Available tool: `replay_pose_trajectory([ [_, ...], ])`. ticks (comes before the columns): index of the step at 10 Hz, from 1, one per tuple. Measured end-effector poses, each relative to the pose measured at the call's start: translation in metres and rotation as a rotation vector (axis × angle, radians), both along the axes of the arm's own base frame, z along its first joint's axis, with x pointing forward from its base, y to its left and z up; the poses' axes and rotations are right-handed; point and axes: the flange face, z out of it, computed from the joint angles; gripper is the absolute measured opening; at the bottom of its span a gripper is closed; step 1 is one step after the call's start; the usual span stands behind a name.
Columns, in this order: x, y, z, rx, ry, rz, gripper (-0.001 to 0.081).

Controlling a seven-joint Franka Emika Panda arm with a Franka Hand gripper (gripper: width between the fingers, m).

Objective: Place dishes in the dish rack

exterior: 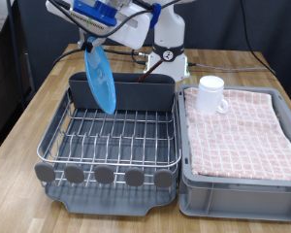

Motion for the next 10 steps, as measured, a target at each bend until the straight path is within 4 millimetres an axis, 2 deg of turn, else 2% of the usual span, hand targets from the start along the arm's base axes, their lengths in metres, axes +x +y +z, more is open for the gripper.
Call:
replay_pose_trajectory([
  [5, -0.002, -0.017, 0.001, -0.083, -0.006, 0.040, 0.0020],
  [10, 0.005, -0.030, -0.026, -0.132, -0.003, 0.137, 0.0020],
])
